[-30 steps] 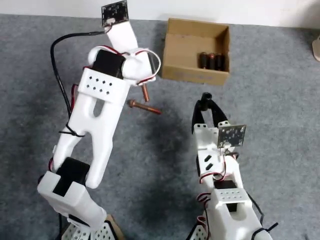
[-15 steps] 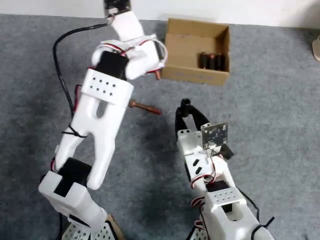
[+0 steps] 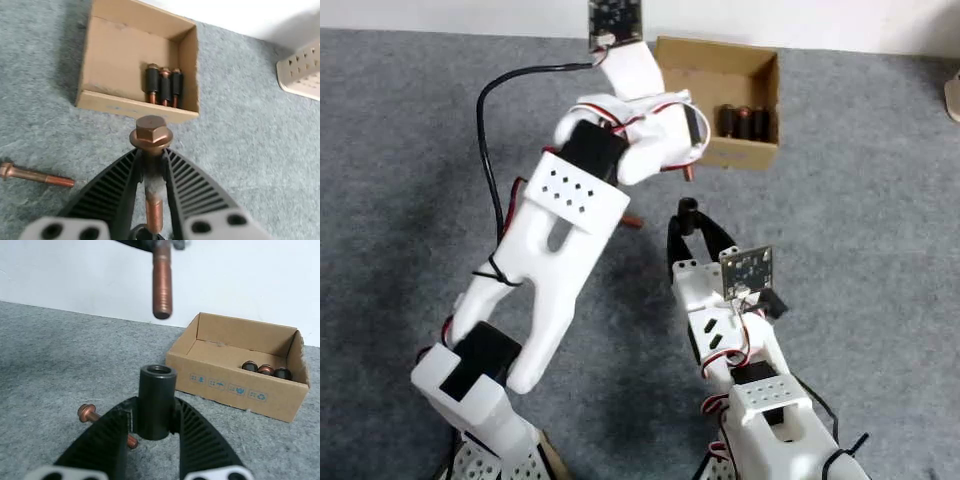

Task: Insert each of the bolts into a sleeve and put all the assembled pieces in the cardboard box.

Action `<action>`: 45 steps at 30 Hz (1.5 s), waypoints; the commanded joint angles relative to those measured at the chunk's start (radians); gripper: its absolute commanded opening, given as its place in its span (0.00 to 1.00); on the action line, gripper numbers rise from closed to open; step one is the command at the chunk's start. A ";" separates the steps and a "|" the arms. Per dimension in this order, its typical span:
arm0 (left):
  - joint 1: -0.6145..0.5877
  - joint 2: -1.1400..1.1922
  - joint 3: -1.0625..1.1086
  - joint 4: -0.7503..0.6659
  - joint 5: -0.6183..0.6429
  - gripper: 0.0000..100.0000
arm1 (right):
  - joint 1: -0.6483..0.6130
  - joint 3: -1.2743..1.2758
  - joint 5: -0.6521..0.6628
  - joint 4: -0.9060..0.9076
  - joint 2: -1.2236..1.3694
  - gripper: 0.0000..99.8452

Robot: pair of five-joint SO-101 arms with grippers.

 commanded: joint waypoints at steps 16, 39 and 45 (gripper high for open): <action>0.005 -0.084 -0.013 -0.146 -0.083 0.00 | -0.002 0.097 0.017 0.001 -0.015 0.00; -0.008 -0.582 1.010 -0.953 -0.270 0.00 | -0.002 0.096 0.017 0.001 -0.015 0.00; 0.010 -0.644 1.049 -0.904 -0.210 0.00 | -0.002 0.097 0.017 0.001 -0.015 0.00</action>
